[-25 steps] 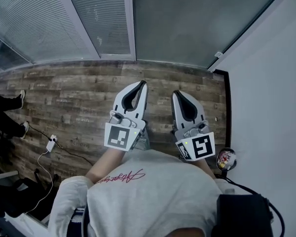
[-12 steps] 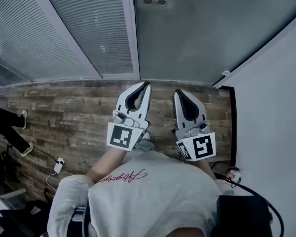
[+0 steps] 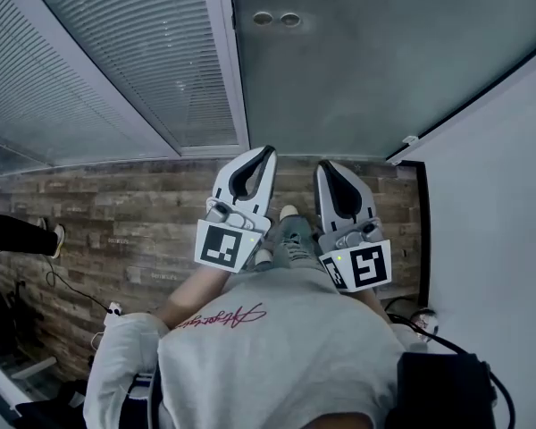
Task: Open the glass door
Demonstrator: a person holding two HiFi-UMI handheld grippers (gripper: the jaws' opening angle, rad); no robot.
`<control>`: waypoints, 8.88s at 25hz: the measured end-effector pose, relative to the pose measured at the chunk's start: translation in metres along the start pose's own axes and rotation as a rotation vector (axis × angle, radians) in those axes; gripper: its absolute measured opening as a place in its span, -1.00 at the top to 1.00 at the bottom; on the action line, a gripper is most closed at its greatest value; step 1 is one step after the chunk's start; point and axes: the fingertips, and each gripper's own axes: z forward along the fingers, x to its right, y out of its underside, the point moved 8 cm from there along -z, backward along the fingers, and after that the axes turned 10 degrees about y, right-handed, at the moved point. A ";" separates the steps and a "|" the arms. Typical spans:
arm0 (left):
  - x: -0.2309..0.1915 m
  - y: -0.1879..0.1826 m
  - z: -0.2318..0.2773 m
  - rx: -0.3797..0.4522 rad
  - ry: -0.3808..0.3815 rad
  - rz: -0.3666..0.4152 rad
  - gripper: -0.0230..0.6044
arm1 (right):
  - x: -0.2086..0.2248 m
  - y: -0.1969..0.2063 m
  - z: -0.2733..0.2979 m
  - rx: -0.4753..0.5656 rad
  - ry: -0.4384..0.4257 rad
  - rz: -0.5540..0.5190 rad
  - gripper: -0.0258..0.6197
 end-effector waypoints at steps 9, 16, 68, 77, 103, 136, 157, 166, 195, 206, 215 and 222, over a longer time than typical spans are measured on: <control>-0.063 0.018 0.049 -0.004 -0.048 -0.002 0.87 | 0.025 0.013 0.087 0.000 -0.029 -0.001 0.86; -0.119 0.029 0.096 -0.008 -0.119 0.010 0.87 | 0.060 0.027 0.176 -0.024 -0.019 -0.023 0.86; -0.099 0.018 0.012 -0.044 -0.267 0.041 0.87 | 0.036 0.068 0.271 -0.076 0.182 -0.004 0.52; -0.055 0.010 -0.026 -0.041 -0.209 0.012 0.87 | 0.024 0.060 0.210 -0.059 0.181 -0.012 0.52; 0.129 -0.005 -0.059 -0.033 -0.169 0.023 0.87 | 0.033 0.033 0.005 -0.045 -0.083 0.018 0.52; 0.402 -0.014 -0.077 -0.129 0.179 -0.094 0.87 | 0.129 -0.005 -0.235 -0.028 -0.420 0.054 0.52; 0.599 0.009 0.000 -0.087 0.271 -0.124 0.87 | 0.230 -0.020 -0.358 -0.033 -0.655 0.086 0.52; 0.657 0.014 0.033 -0.109 0.381 -0.098 0.87 | 0.283 -0.020 -0.401 -0.042 -0.762 0.109 0.52; 0.799 0.029 0.128 -0.090 0.865 -0.086 0.87 | 0.441 -0.039 -0.491 -0.113 -0.885 0.105 0.51; 0.802 0.024 0.139 -0.118 0.825 -0.119 0.87 | 0.488 -0.051 -0.514 -0.111 -0.908 0.140 0.51; 0.802 0.028 0.138 -0.120 0.807 -0.137 0.87 | 0.507 -0.062 -0.527 -0.095 -0.886 0.123 0.51; 0.804 0.030 0.139 -0.141 0.815 -0.115 0.87 | 0.516 -0.066 -0.533 -0.084 -0.877 0.121 0.51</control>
